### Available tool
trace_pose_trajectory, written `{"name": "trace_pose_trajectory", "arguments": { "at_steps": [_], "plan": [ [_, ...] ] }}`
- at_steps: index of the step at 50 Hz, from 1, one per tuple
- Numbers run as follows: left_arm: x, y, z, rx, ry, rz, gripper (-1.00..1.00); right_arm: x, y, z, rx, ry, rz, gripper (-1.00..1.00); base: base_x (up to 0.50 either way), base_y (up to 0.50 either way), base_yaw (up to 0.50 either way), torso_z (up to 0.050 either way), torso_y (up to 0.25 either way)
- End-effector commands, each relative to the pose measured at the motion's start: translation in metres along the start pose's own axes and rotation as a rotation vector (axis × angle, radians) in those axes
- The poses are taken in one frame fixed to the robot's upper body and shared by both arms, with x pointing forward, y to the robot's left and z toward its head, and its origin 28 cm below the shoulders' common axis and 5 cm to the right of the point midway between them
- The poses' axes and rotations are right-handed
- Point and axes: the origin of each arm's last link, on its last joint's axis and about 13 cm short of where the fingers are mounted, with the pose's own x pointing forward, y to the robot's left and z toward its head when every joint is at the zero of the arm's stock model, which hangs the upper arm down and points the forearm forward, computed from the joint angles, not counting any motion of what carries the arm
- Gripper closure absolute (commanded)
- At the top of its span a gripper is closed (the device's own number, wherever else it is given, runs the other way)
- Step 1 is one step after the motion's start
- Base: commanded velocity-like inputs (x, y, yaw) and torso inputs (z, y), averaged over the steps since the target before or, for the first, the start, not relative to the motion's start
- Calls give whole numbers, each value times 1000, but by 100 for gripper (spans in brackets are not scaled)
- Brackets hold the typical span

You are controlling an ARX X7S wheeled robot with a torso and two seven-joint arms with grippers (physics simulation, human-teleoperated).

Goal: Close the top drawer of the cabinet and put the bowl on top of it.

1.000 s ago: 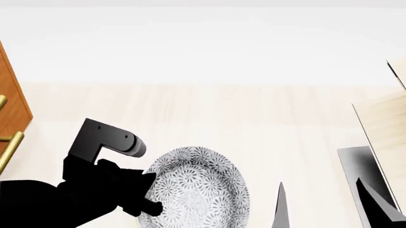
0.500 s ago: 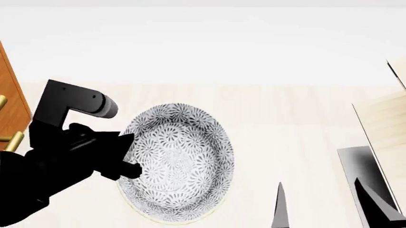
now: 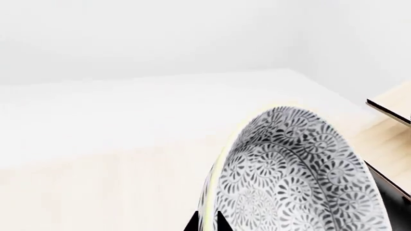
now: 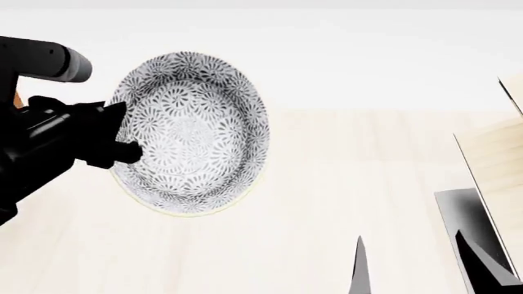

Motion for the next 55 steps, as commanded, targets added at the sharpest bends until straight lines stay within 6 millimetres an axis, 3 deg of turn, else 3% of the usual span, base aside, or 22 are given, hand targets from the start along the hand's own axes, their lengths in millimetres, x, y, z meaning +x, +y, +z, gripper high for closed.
{"name": "trace_pose_trajectory", "arguments": {
  "at_steps": [1, 8, 27, 55],
  "plan": [
    [-11, 8, 27, -36, -91, 68, 100, -1, 0, 0, 0, -1, 2, -100, 0, 0, 0, 0, 0],
    [-20, 11, 44, -32, -127, 81, 100, -1, 0, 1, 0, -3, 2, -100, 0, 0, 0, 0, 0],
    [-33, 21, 60, -69, -172, 113, 100, -2, 2, 4, -6, -10, 9, -100, 0, 0, 0, 0, 1],
    [-35, 33, 63, -88, -190, 146, 100, 1, 2, 2, -7, -4, 12, -100, 0, 0, 0, 0, 0]
  ]
}}
